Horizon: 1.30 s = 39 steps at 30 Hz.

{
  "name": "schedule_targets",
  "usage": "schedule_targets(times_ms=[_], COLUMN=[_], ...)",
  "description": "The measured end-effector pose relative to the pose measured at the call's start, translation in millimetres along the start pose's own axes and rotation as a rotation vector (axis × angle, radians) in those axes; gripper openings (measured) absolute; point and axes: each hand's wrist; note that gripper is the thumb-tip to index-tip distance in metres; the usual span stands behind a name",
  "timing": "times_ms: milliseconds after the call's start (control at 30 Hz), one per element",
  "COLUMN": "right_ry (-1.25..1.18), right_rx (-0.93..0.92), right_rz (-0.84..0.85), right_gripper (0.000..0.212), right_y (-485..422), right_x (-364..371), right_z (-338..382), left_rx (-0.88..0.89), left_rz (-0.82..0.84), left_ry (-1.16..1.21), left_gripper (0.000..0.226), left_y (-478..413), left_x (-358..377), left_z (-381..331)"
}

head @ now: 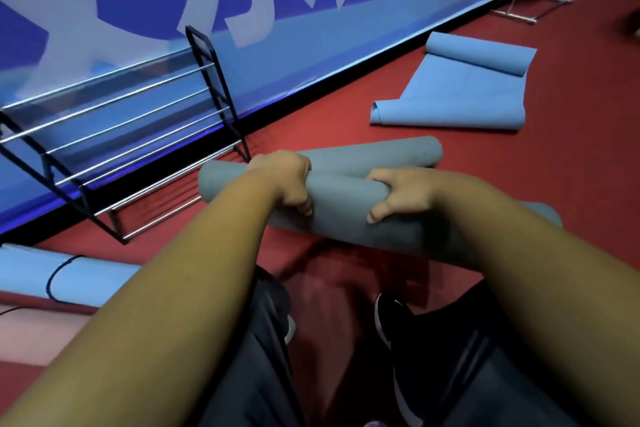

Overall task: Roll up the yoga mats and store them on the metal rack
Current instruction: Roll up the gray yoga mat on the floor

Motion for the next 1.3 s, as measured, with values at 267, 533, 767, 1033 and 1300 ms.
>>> schedule_targets(times_ms=[267,533,767,1033,1300], right_ry=[0.181,0.204,0.203,0.079,0.119], right_rx=[-0.051,-0.049,-0.025,0.089,0.043], right_rz=[-0.112,-0.095,-0.132,-0.077,-0.103], right_gripper=[0.086,0.070,0.083,0.112,0.086], right_y=[-19,-32,-37,-41,-37], right_x=[3,-4,-15,-33,-37], right_z=[-3,-5,-17,-33,-40], left_rx=[0.144,0.162,0.147,0.108,0.095], left_rz=[0.065,0.080,0.032,-0.027,-0.090], left_ry=[0.079,0.106,0.020,0.013,0.101], left_gripper=[0.083,0.068,0.067,0.060,0.069], left_y=[-15,-35,-42,-45,-49], left_x=[-4,8,4,5,7], left_z=[-3,-2,2,10,10])
Point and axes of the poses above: each hand's wrist, its own y-axis away from the middle knuckle, its own x-axis out of the palm, z = x × y, and after that the axes turned 14 degrees about -y, right-handed
